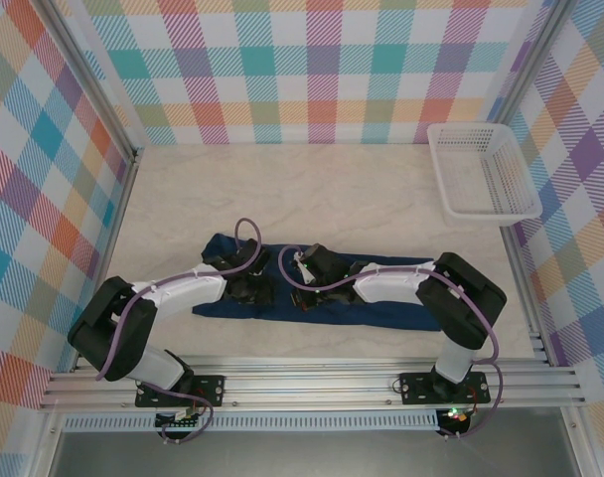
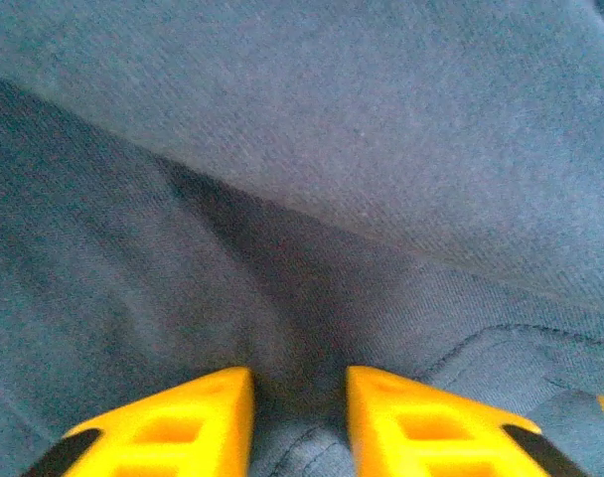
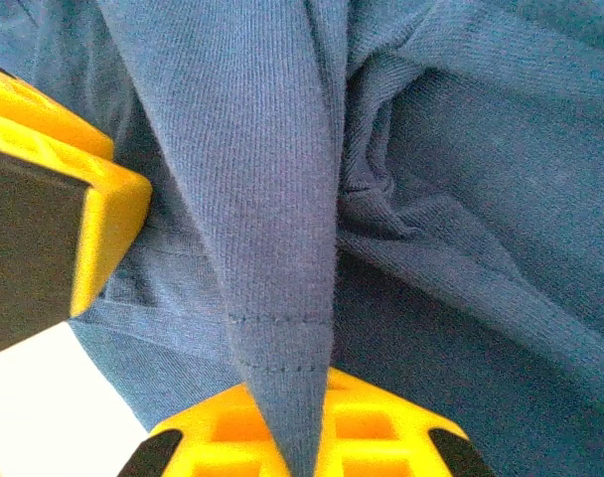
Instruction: Fold the inside-out t-shirt
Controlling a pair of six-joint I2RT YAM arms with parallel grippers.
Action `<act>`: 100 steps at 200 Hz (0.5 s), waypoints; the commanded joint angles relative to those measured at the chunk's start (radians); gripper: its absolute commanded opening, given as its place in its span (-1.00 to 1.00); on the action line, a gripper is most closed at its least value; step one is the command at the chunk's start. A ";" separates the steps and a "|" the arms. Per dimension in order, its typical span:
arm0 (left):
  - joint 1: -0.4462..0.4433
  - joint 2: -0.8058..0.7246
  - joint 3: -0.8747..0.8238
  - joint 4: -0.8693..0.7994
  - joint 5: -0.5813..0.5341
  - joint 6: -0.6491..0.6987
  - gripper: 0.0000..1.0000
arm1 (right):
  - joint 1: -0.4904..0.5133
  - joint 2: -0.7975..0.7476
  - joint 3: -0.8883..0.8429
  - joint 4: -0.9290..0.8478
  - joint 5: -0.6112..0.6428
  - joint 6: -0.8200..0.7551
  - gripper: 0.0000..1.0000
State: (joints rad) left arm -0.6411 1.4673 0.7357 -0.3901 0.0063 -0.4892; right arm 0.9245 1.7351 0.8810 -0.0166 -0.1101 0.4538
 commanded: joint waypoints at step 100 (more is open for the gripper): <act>0.036 -0.131 0.019 -0.106 -0.107 0.053 -1.00 | 0.009 -0.018 0.030 -0.034 0.032 -0.022 -1.00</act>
State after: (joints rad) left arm -0.6327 1.4181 0.7376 -0.4450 -0.0631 -0.4541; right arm 0.9245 1.7401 0.8886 -0.0246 -0.1040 0.4545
